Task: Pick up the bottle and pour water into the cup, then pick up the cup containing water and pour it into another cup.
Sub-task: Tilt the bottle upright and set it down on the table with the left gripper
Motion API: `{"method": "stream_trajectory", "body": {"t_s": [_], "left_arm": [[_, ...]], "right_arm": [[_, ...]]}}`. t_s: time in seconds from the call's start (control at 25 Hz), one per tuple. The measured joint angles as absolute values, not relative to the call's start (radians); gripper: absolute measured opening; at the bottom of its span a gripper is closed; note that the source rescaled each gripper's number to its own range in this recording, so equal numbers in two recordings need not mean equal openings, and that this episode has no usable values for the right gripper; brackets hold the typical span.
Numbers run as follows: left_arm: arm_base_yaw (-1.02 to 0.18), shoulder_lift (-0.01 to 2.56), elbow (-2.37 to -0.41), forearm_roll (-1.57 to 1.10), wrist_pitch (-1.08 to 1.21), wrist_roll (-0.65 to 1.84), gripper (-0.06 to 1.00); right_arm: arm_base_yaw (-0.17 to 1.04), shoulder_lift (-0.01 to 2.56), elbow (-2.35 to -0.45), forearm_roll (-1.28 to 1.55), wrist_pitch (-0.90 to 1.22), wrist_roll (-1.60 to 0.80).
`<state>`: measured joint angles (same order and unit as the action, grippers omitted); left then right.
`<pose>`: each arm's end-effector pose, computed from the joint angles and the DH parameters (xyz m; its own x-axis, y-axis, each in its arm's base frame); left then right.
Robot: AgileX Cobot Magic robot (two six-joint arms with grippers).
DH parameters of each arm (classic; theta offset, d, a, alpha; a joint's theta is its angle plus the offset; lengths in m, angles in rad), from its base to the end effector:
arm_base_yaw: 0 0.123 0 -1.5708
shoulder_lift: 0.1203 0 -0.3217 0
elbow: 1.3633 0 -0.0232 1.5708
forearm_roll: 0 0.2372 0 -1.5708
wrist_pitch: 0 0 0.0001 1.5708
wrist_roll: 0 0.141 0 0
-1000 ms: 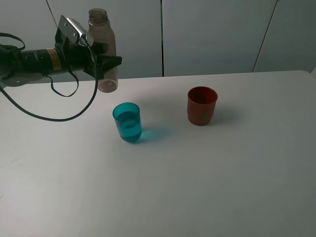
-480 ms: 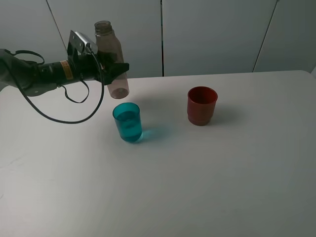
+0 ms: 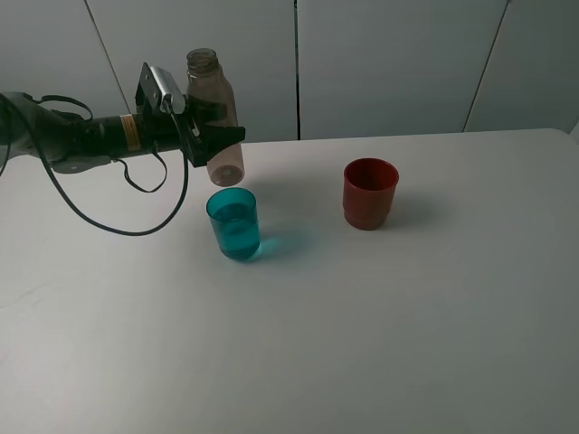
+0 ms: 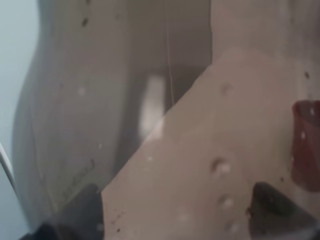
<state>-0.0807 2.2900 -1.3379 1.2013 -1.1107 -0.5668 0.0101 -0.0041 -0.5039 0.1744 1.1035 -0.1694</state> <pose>0.4753 -0.1566 0.1542 0.0189 0.1544 -0.9878 0.8850 0.4571 0.0883 -0.0143 0.0217 0.2454 -0.4662 -0.0937 -0.8797 -0.1885 0.9821 -0.0047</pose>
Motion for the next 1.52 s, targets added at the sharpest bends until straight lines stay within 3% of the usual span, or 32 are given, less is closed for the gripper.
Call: {"method": "stream_trajectory", "body": {"t_s": [1.52], "left_arm": [[-0.081,2.38,-1.348,1.114,-1.172,-0.484,0.02]], "right_arm": [[0.01,-0.004,-0.504,0.174,1.104,-0.169]]}}
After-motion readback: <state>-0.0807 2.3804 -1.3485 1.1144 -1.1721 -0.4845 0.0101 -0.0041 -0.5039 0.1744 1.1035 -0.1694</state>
